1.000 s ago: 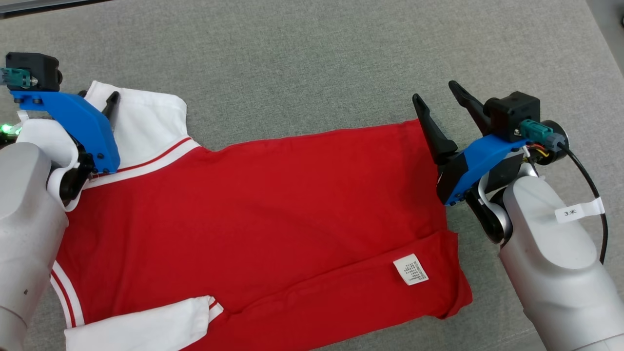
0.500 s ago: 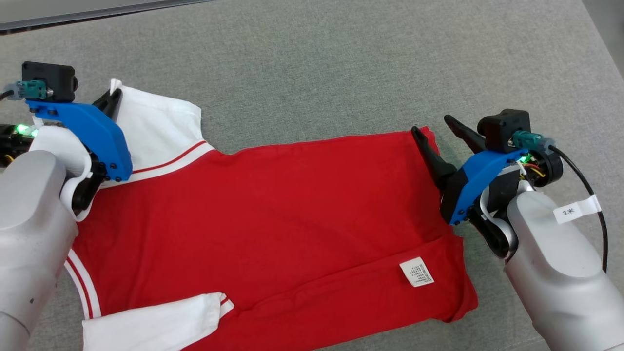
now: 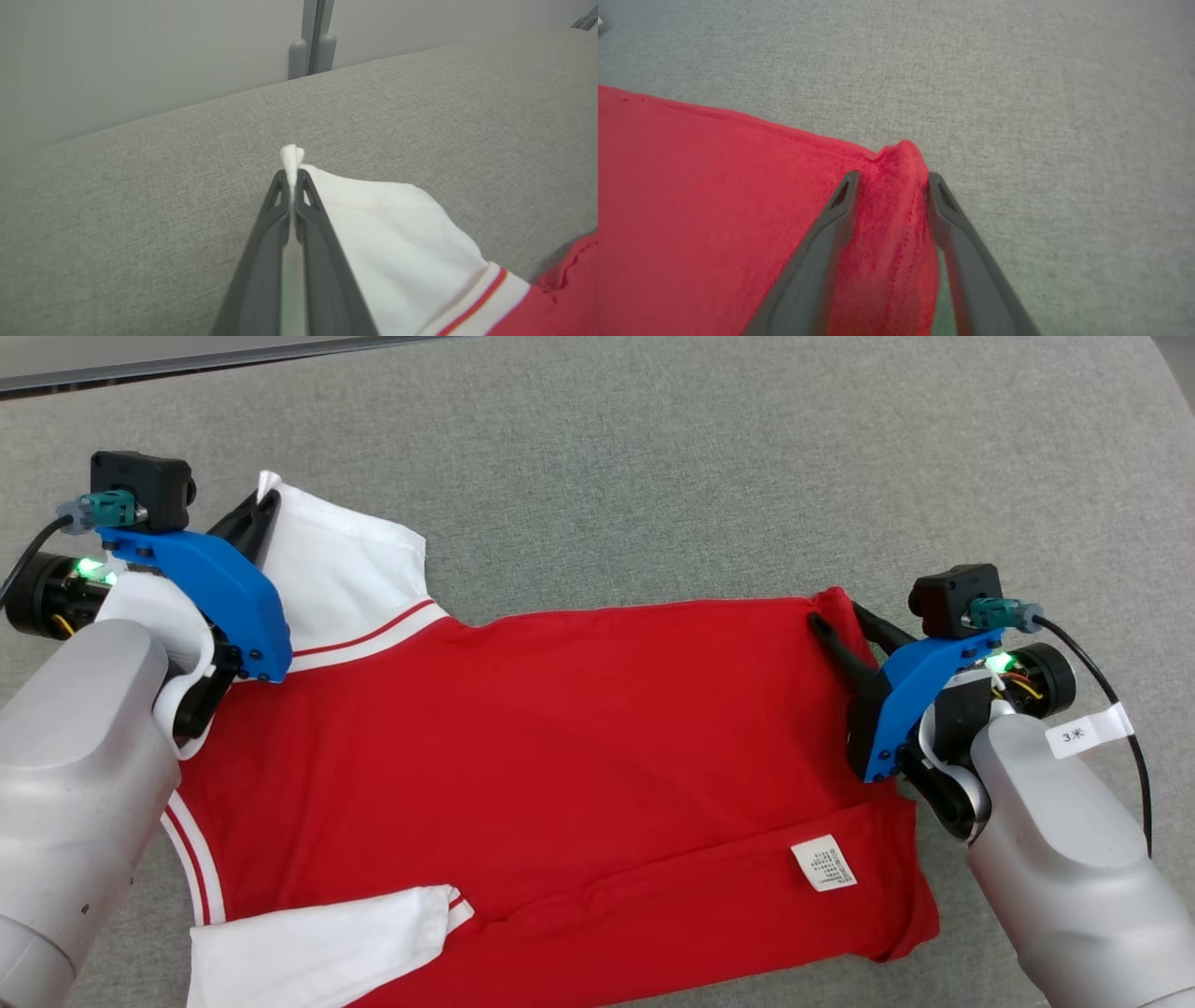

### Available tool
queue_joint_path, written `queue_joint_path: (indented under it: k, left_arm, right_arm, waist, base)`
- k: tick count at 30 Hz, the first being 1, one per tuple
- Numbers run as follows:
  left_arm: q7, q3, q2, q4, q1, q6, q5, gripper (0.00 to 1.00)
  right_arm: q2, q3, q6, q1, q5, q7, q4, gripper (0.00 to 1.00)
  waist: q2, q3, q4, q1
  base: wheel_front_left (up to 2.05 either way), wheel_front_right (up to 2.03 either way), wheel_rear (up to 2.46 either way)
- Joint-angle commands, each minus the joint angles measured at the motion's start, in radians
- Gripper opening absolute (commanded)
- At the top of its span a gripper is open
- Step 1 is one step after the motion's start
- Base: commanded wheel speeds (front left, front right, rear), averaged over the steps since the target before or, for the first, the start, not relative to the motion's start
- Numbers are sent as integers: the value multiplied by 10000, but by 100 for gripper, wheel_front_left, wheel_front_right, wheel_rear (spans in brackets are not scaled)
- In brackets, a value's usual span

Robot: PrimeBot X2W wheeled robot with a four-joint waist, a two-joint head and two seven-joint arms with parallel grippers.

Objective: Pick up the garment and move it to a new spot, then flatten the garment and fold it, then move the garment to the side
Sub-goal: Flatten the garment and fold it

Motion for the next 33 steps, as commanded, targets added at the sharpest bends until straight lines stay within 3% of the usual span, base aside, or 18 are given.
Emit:
queue_joint_path:
  k: [1, 13, 23, 33]
  left_arm:
    - [-174, -56, 7, -18, -172, -3, -90, 0]
    - [-1624, -488, -80, -483, 308, -3, -414, 0]
    - [-2295, -467, 345, -1896, 1770, 117, -239, 0]
    - [-2357, 613, 1150, -4538, 4231, 1178, 380, 0]
  right_arm:
    - [28, -83, 1, -54, 8, -200, 110, 0]
    - [175, -693, 1, -199, -840, -2149, 1040, 0]
    - [131, -901, 1, 551, -860, -3131, 1753, 0]
    - [60, -1089, 1, 1464, -957, -3656, 1771, 0]
  waist:
    - [0, -42, 24, 0]
    - [0, -788, 457, 0]
    - [0, -1468, 861, 0]
    - [0, -1864, 1141, 0]
  base:
    - [0, 0, 0]
    - [0, 0, 0]
    - [0, 0, 0]
    - [0, 0, 0]
